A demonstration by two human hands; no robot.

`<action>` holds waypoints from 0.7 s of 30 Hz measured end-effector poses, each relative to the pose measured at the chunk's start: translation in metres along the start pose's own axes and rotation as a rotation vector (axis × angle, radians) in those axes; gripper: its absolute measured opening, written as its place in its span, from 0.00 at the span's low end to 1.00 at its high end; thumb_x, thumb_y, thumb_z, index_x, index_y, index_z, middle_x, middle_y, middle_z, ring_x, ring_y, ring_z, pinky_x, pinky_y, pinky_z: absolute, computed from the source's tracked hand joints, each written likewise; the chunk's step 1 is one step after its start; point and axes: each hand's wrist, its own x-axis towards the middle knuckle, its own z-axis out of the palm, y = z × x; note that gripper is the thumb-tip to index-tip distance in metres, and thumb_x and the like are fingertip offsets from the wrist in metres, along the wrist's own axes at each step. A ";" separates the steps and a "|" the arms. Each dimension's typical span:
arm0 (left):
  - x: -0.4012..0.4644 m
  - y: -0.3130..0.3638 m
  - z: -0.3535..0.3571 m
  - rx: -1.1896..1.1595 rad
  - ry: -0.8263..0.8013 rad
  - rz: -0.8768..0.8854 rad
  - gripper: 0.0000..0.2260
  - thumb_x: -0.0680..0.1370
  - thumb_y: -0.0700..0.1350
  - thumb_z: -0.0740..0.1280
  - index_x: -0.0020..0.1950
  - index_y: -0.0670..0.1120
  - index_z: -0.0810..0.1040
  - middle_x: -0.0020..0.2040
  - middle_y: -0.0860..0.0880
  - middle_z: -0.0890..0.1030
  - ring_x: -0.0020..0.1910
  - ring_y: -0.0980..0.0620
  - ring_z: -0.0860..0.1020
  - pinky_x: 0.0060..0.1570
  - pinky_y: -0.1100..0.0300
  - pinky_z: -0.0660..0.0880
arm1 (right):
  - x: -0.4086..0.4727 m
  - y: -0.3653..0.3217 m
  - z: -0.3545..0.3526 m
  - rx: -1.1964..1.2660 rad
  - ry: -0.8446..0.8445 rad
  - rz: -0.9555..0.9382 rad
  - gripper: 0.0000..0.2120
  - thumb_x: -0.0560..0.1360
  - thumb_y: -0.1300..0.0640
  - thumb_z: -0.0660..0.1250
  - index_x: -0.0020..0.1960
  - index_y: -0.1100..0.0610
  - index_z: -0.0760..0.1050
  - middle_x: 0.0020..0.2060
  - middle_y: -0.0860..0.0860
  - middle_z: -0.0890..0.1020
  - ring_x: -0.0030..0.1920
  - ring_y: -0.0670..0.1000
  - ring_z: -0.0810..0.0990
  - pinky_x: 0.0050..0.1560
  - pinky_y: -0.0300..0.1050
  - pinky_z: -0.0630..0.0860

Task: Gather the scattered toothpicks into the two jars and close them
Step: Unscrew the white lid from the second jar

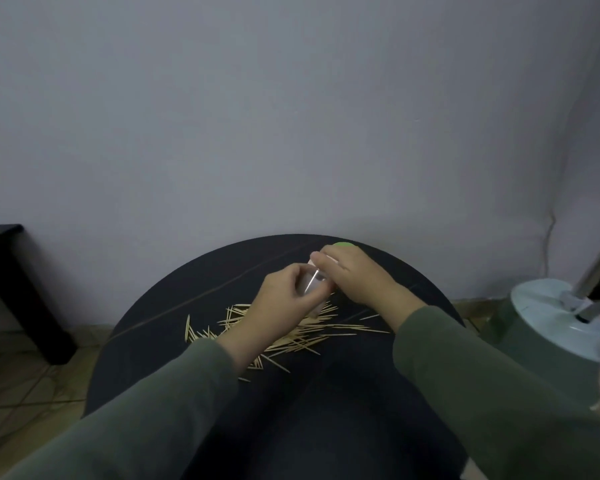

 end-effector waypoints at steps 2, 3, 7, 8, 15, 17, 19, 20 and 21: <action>-0.001 0.005 -0.001 -0.015 -0.003 0.014 0.14 0.75 0.57 0.68 0.53 0.48 0.79 0.38 0.57 0.79 0.36 0.67 0.76 0.32 0.74 0.68 | -0.005 0.002 -0.005 0.053 0.019 -0.064 0.16 0.78 0.41 0.55 0.36 0.46 0.71 0.32 0.44 0.75 0.33 0.44 0.73 0.39 0.50 0.72; -0.002 0.008 -0.001 -0.037 -0.011 0.011 0.13 0.75 0.57 0.68 0.51 0.49 0.79 0.37 0.58 0.78 0.34 0.66 0.75 0.31 0.74 0.67 | -0.008 0.001 -0.006 0.102 0.034 -0.090 0.17 0.75 0.39 0.54 0.36 0.47 0.71 0.31 0.44 0.75 0.32 0.44 0.73 0.37 0.48 0.71; -0.012 0.010 0.003 -0.297 -0.161 -0.064 0.15 0.75 0.58 0.66 0.47 0.47 0.80 0.35 0.55 0.79 0.32 0.60 0.75 0.34 0.66 0.69 | -0.010 -0.002 -0.027 0.444 0.297 -0.104 0.26 0.70 0.38 0.54 0.37 0.62 0.74 0.31 0.52 0.72 0.32 0.46 0.69 0.34 0.42 0.66; -0.016 0.007 0.004 -0.336 -0.201 -0.092 0.18 0.73 0.61 0.66 0.49 0.46 0.80 0.37 0.54 0.80 0.34 0.59 0.76 0.36 0.63 0.71 | -0.010 0.001 -0.036 0.398 0.323 -0.125 0.27 0.71 0.39 0.53 0.38 0.63 0.74 0.33 0.53 0.73 0.34 0.47 0.69 0.36 0.43 0.66; -0.033 -0.013 -0.002 -0.294 -0.355 -0.013 0.22 0.66 0.55 0.74 0.55 0.51 0.73 0.50 0.50 0.81 0.44 0.55 0.79 0.43 0.60 0.77 | -0.027 0.012 -0.043 -0.207 -0.378 0.198 0.22 0.66 0.36 0.62 0.47 0.52 0.78 0.46 0.51 0.80 0.47 0.51 0.78 0.51 0.52 0.74; -0.036 -0.015 -0.010 -0.196 -0.426 0.061 0.19 0.69 0.49 0.76 0.55 0.51 0.73 0.51 0.51 0.80 0.45 0.56 0.79 0.42 0.63 0.76 | -0.034 0.004 -0.041 -0.274 -0.548 0.278 0.18 0.70 0.37 0.68 0.51 0.49 0.77 0.50 0.49 0.78 0.50 0.50 0.77 0.52 0.49 0.75; -0.037 -0.016 -0.016 -0.113 -0.476 0.117 0.18 0.70 0.47 0.77 0.54 0.51 0.74 0.51 0.52 0.79 0.47 0.54 0.79 0.41 0.63 0.76 | -0.041 -0.005 -0.038 -0.357 -0.719 0.360 0.19 0.72 0.41 0.70 0.58 0.49 0.75 0.56 0.49 0.76 0.54 0.50 0.75 0.50 0.45 0.73; -0.037 -0.016 -0.018 -0.082 -0.494 0.129 0.18 0.69 0.48 0.77 0.54 0.52 0.74 0.51 0.53 0.79 0.48 0.54 0.79 0.42 0.62 0.77 | -0.043 -0.008 -0.035 -0.403 -0.789 0.404 0.21 0.71 0.42 0.71 0.60 0.49 0.74 0.59 0.49 0.75 0.57 0.51 0.74 0.50 0.44 0.71; -0.037 -0.016 -0.018 -0.058 -0.509 0.127 0.19 0.68 0.50 0.78 0.54 0.52 0.74 0.51 0.54 0.79 0.49 0.54 0.79 0.43 0.61 0.79 | -0.045 -0.011 -0.032 -0.445 -0.840 0.439 0.24 0.70 0.42 0.72 0.62 0.50 0.73 0.61 0.50 0.74 0.58 0.52 0.73 0.51 0.44 0.71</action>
